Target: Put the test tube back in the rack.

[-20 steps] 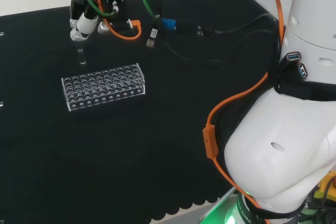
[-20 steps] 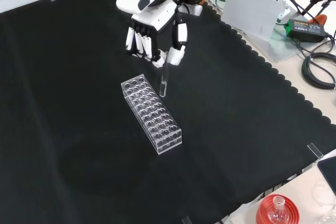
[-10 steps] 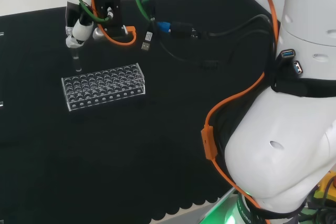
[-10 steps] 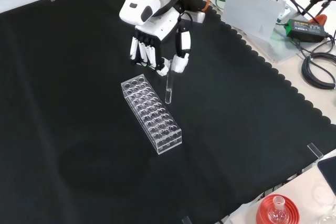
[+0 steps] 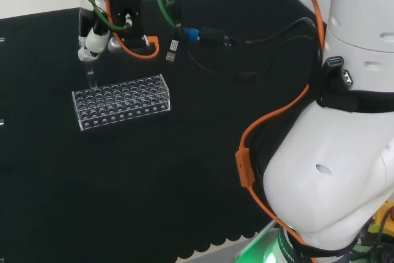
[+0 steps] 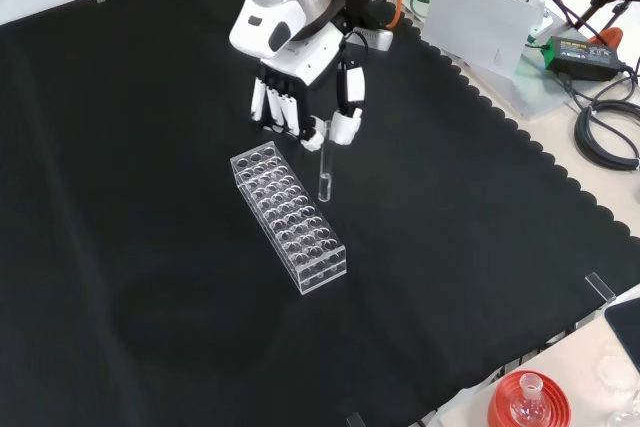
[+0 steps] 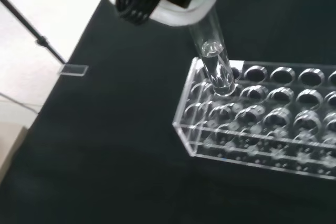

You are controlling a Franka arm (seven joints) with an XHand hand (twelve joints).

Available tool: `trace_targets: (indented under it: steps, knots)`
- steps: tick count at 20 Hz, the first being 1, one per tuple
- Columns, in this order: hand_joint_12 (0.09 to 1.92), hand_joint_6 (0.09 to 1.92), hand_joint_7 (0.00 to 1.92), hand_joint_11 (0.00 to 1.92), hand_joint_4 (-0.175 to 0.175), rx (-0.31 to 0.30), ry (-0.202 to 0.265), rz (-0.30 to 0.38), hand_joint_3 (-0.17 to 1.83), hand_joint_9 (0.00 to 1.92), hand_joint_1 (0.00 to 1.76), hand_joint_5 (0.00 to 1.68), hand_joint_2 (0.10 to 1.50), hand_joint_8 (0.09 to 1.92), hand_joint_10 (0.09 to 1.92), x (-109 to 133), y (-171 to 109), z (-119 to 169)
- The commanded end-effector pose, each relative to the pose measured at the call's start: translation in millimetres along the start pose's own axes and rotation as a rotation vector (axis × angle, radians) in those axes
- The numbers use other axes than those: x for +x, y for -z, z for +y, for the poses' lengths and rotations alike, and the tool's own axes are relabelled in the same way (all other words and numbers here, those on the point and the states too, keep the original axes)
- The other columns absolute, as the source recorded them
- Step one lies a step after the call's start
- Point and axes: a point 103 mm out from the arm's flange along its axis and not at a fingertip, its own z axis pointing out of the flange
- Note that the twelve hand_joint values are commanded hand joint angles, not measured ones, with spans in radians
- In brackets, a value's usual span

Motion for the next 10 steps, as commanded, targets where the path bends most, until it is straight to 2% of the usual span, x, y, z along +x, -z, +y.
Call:
trace_targets:
  steps: [1, 10]
  knots:
    - [1.31, 0.69, 1.4, 0.68, -0.166, 0.024, 0.028, 0.058, 0.61, 1.12, 1.19, 1.25, 0.69, 0.57, 0.61, 1.5, -19.4, -4.5]
    - [1.31, 0.69, 1.4, 0.68, -0.167, 0.042, 0.031, 0.07, 0.61, 1.12, 1.19, 1.24, 0.69, 0.57, 0.61, 3.2, -28.7, -4.5]
